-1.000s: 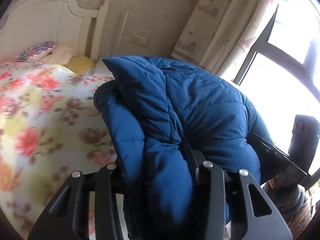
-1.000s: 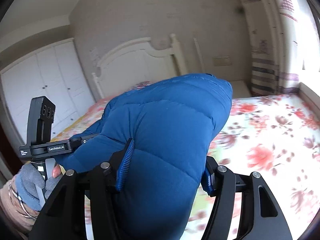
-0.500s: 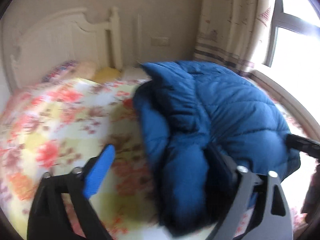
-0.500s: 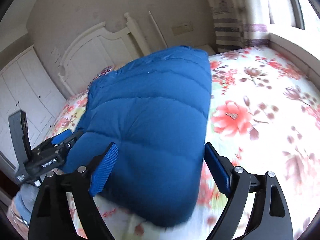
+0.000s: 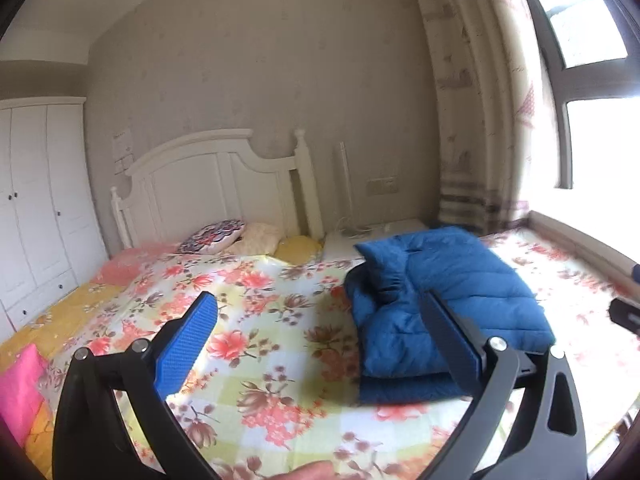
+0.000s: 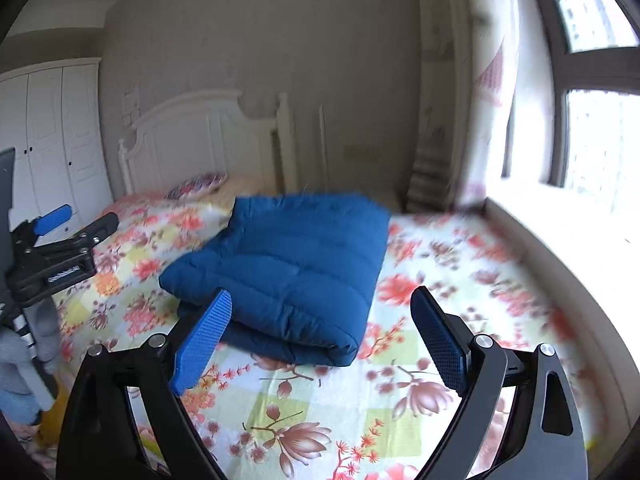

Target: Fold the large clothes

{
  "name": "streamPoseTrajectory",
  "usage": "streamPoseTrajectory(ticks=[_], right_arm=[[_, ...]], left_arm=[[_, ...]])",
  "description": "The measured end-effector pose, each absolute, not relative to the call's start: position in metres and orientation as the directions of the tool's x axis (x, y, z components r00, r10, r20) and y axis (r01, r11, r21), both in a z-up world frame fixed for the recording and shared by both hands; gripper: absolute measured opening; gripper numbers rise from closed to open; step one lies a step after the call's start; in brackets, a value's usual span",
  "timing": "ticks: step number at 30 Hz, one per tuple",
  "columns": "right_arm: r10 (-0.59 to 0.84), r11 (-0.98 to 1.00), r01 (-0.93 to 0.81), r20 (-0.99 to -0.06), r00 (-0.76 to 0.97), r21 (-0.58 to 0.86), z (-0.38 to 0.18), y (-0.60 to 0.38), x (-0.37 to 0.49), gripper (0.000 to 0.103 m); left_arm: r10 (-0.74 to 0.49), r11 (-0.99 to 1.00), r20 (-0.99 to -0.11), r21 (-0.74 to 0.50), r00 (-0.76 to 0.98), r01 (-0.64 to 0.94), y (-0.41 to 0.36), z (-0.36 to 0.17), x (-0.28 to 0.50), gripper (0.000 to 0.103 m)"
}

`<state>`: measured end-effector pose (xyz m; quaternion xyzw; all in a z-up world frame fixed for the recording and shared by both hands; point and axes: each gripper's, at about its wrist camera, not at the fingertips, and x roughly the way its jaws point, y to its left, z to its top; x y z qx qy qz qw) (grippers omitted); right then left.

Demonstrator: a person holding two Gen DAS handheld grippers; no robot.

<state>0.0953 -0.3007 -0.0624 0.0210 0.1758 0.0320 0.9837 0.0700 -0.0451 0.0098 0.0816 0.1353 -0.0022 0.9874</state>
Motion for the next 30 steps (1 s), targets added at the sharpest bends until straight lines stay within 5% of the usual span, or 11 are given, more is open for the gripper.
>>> streamPoseTrajectory(ticks=[9,30], right_arm=[[-0.044,0.998,0.054,-0.330,0.943,0.020,-0.086,-0.284,0.060,0.088],[-0.045,0.999,0.047,-0.317,0.947,0.000,-0.089,-0.274,0.060,0.088]], left_arm=[[0.004,0.995,-0.321,0.093,0.947,0.027,-0.044,-0.009,0.041,0.101],[-0.023,0.993,-0.355,0.098,0.935,0.062,-0.052,-0.024,0.042,0.101]])
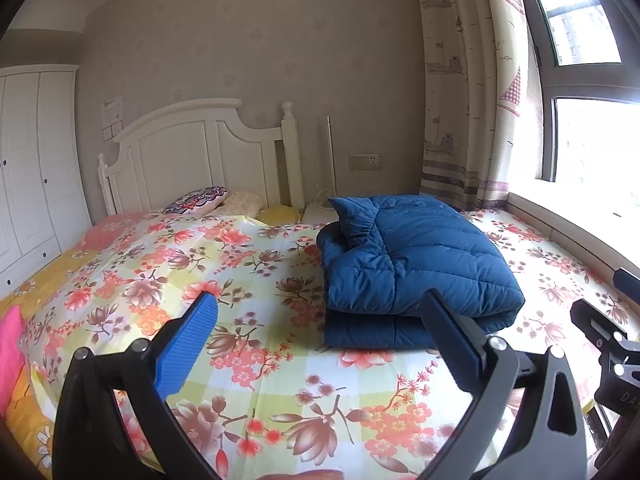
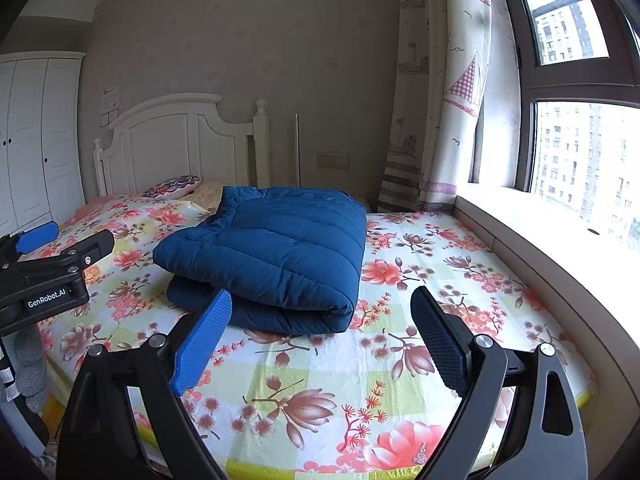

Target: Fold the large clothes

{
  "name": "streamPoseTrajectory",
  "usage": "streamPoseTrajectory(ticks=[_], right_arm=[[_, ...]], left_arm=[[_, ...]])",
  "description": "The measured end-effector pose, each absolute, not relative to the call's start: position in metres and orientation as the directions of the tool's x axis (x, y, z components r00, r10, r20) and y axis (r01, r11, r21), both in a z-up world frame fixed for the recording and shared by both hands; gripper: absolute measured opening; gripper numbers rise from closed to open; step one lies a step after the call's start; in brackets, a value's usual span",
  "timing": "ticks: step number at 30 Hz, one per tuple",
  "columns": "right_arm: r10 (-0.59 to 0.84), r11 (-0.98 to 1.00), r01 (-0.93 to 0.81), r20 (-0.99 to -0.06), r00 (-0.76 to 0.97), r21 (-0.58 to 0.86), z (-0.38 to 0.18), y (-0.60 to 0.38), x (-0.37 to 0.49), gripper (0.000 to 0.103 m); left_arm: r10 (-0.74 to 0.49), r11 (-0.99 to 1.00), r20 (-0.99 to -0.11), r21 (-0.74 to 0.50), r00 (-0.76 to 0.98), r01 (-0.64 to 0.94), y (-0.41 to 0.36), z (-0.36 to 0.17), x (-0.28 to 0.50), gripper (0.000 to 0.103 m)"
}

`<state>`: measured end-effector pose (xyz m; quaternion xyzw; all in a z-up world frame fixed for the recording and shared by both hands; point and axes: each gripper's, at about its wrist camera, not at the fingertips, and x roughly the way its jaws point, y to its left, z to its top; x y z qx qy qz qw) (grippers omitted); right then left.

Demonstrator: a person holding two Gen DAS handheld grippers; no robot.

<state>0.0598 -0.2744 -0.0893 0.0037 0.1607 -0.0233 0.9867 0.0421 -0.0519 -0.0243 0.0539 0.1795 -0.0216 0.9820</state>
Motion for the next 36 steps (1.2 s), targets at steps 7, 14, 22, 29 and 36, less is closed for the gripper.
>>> streamPoseTrajectory(ticks=[7,14,22,29,36], right_arm=[[-0.054,0.999,0.049,-0.309,0.950,-0.023,-0.0894,-0.2704,0.0594,0.088],[-0.056,0.998,0.048,-0.304,0.951,-0.033,-0.0891,-0.2687,0.0592,0.088],[-0.065,0.997,0.053,-0.288,0.955,-0.049,-0.0871,-0.2661,0.0570,0.088],[-0.070,0.996,0.053,-0.277,0.958,-0.065,-0.0862,-0.2641,0.0549,0.088],[-0.068,0.997,0.052,-0.278,0.958,-0.065,-0.0861,-0.2644,0.0548,0.088]], left_arm=[[-0.025,0.994,-0.361,0.091,0.932,0.062,-0.0529,-0.0268,0.0432,0.101],[-0.025,0.994,-0.363,0.091,0.932,0.062,-0.0529,-0.0274,0.0434,0.101],[-0.025,0.994,-0.363,0.090,0.931,0.062,-0.0529,-0.0276,0.0439,0.101],[-0.024,0.994,-0.365,0.088,0.931,0.060,-0.0539,-0.0300,0.0428,0.101],[-0.024,0.994,-0.367,0.087,0.930,0.061,-0.0529,-0.0303,0.0430,0.101]])
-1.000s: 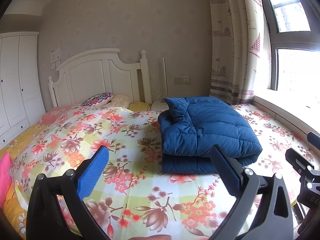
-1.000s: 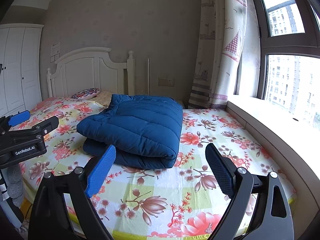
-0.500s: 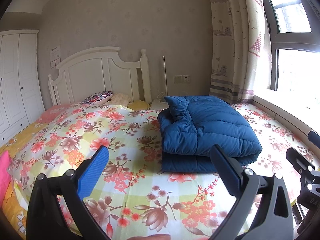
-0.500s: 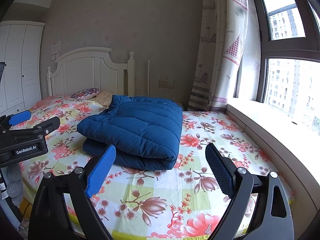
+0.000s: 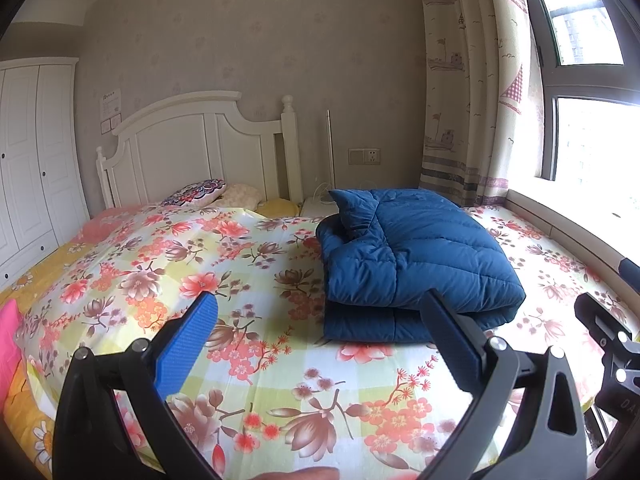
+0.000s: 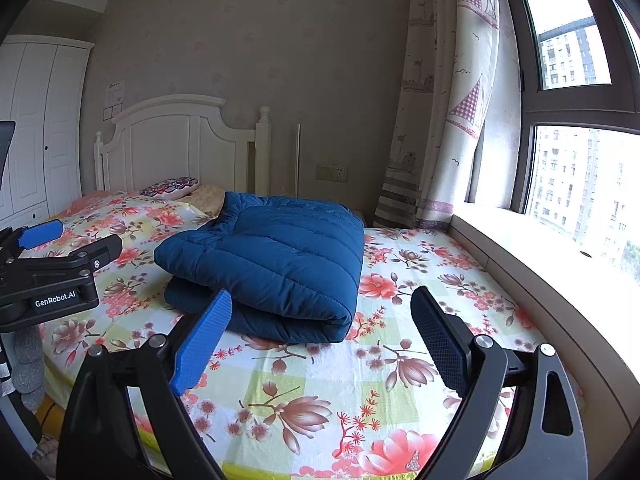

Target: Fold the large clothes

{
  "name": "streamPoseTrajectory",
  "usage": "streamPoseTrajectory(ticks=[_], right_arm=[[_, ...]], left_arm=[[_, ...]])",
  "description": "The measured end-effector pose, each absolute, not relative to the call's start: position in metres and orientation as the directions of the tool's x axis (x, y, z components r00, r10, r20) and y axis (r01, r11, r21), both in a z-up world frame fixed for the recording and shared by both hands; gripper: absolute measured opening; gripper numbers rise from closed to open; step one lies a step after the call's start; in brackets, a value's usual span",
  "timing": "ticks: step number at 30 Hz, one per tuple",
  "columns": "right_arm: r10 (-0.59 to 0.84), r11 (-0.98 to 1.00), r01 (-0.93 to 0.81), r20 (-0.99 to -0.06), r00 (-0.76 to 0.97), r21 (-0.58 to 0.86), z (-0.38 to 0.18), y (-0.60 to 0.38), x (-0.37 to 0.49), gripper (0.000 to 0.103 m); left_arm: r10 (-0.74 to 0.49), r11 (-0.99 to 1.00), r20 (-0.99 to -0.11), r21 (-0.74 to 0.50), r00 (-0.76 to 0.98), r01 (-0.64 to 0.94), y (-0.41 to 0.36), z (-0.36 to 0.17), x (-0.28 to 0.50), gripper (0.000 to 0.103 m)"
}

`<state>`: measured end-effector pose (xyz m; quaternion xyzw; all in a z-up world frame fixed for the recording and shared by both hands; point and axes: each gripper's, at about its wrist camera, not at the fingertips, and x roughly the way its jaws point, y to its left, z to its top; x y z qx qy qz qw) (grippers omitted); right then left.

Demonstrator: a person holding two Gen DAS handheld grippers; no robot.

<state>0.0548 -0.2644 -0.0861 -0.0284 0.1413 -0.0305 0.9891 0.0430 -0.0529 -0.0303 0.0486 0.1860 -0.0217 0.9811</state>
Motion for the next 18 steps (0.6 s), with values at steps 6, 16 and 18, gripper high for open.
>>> streamPoseTrajectory(ticks=[6,16,18], right_arm=[[-0.070,0.996,0.054,-0.273,0.960,-0.065,-0.0854,-0.2643,0.0539,0.088],[-0.071,0.996,0.055,-0.268,0.961,-0.067,-0.0851,-0.2648,0.0529,0.088],[-0.070,0.996,0.054,-0.267,0.961,-0.069,-0.0848,-0.2647,0.0528,0.088]], left_arm=[[-0.023,0.994,-0.369,0.088,0.929,0.060,-0.0544,-0.0329,0.0404,0.101],[-0.023,0.994,-0.370,0.088,0.929,0.060,-0.0534,-0.0319,0.0415,0.101],[-0.024,0.995,-0.371,0.086,0.928,0.060,-0.0532,-0.0324,0.0409,0.101]])
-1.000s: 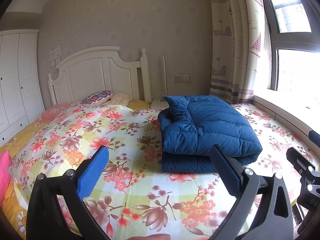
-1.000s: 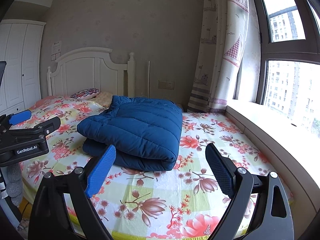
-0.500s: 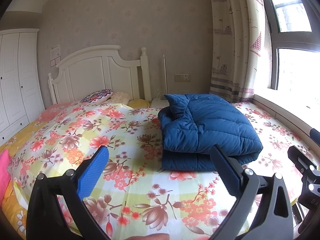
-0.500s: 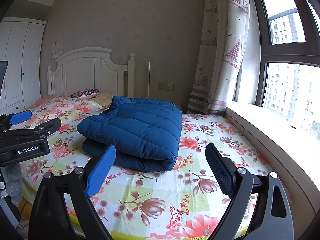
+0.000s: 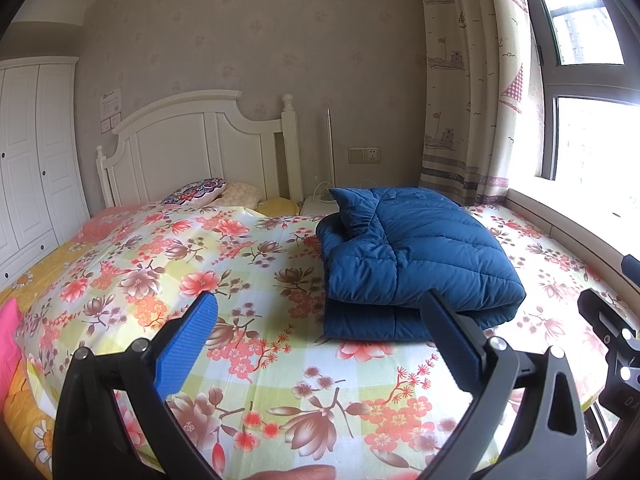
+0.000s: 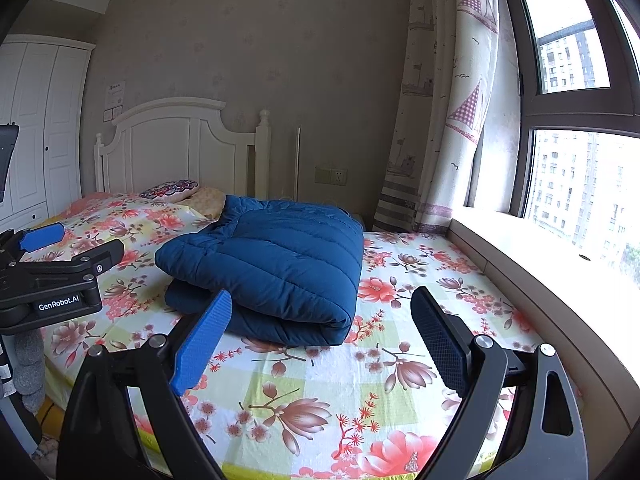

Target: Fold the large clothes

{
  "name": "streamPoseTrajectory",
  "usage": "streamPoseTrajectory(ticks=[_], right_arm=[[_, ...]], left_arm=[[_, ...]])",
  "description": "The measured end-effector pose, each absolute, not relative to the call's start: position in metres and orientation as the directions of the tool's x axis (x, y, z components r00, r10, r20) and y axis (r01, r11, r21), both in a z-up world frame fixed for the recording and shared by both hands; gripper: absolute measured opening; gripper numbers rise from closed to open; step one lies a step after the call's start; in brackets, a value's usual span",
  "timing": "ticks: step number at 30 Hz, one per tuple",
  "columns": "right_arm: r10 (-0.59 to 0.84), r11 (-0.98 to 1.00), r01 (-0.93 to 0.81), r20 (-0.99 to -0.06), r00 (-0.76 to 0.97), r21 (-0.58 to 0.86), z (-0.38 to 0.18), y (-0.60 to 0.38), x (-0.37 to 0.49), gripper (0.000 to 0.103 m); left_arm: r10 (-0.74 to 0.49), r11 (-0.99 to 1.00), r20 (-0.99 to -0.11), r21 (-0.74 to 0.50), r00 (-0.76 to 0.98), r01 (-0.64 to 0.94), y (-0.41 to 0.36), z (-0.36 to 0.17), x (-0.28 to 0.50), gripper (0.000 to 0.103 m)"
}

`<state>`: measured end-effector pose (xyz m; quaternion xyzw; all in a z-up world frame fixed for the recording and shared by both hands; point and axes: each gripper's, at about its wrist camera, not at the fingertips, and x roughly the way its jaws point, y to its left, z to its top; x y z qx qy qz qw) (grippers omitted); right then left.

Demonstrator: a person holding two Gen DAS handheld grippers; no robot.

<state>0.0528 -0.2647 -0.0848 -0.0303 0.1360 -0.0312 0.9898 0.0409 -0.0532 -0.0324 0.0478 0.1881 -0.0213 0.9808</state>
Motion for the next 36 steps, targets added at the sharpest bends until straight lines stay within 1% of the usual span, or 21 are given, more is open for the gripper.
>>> streamPoseTrajectory(ticks=[20,25,27,28,30,31,32,34,36], right_arm=[[-0.069,0.996,0.051,-0.271,0.960,-0.071,-0.085,-0.263,0.053,0.088],[-0.068,0.996,0.050,-0.275,0.959,-0.073,-0.086,-0.263,0.054,0.088],[-0.064,0.996,0.045,-0.280,0.958,-0.073,-0.088,-0.263,0.055,0.088],[-0.062,0.996,0.043,-0.285,0.957,-0.073,-0.089,-0.263,0.056,0.088],[-0.058,0.997,0.038,-0.297,0.953,-0.073,-0.093,-0.265,0.059,0.088],[-0.054,0.997,0.034,-0.304,0.951,-0.071,-0.095,-0.266,0.060,0.088],[-0.050,0.997,0.029,-0.315,0.948,-0.069,-0.097,-0.267,0.063,0.088],[-0.053,0.995,0.019,-0.347,0.937,-0.101,-0.099,-0.271,0.072,0.088],[-0.077,0.988,0.017,-0.387,0.919,-0.156,-0.095,-0.288,0.086,0.087]], left_arm=[[-0.015,0.995,-0.363,0.084,0.932,0.049,-0.054,-0.030,0.037,0.101],[-0.031,0.996,-0.327,0.068,0.944,0.056,-0.053,-0.028,0.032,0.101],[-0.030,0.993,-0.296,0.100,0.955,0.062,-0.059,-0.031,0.027,0.101],[-0.042,0.991,-0.302,0.112,0.952,0.079,-0.062,-0.032,0.028,0.101],[-0.077,0.986,-0.353,0.114,0.932,0.124,-0.066,-0.035,0.035,0.101],[-0.106,0.983,-0.413,0.095,0.904,0.158,-0.066,-0.039,0.043,0.101],[-0.122,0.981,-0.454,0.082,0.883,0.177,-0.065,-0.042,0.050,0.101],[-0.108,0.981,-0.490,0.088,0.865,0.173,-0.058,-0.046,0.064,0.101],[-0.066,0.986,-0.506,0.099,0.860,0.134,-0.035,-0.043,0.090,0.101]])
